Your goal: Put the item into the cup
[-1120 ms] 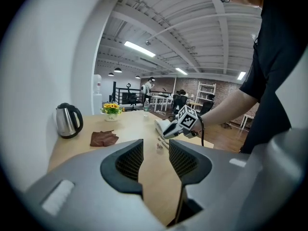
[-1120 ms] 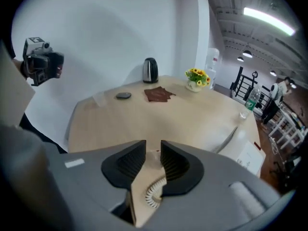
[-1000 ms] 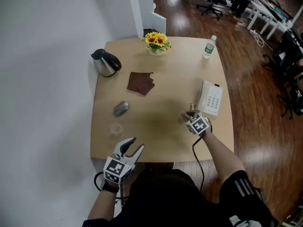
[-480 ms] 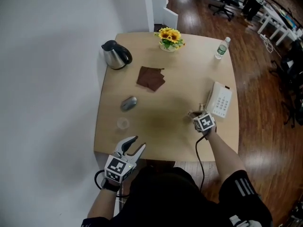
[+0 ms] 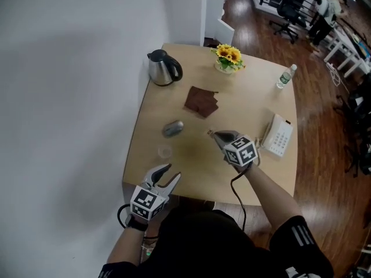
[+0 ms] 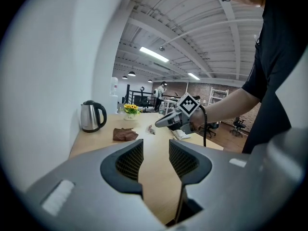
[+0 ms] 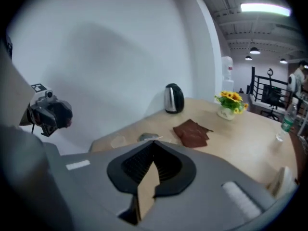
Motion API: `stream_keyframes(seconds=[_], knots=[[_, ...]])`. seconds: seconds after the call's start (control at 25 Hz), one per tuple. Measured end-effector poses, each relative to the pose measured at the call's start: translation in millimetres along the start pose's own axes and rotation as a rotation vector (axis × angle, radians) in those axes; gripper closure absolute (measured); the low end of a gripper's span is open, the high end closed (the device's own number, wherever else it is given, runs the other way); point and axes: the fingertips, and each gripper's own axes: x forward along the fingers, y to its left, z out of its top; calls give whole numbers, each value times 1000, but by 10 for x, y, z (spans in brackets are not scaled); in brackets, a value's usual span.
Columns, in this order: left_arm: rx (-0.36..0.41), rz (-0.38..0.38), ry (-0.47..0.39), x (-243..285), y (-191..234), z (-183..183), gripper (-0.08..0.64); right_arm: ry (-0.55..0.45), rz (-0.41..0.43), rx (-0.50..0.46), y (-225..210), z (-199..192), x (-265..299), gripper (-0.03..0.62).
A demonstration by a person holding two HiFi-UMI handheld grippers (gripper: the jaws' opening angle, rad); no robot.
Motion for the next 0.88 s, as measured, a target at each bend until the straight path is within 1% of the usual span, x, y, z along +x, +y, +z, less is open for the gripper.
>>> stream_keyframes(seconds=[0.08,0.2,0.32,0.44,0.56,0.64,0.88], knots=[[-8,14,-10,-94,88,-52,399,-9,62,-38,366,242,203,583],[-27,34,-14,-250,203,-128,399,10,140,-86,859,410,566,584],[-55,54,-12,-432,296,-215,399,56,195,-105,1242,381,909,584],[-79,71,-5,-587,418,-361,399,119,228,-96,1487,209,1226,584],[-94,88,4,-717,535,-444,399,172,245,-88,1655,28,1449,584],[-100,94,9,-785,587,-477,399,207,243,-101,1728,-88,1544,584],[-116,89,23,-876,684,-546,399,289,184,-142,1691,-386,1784,583]])
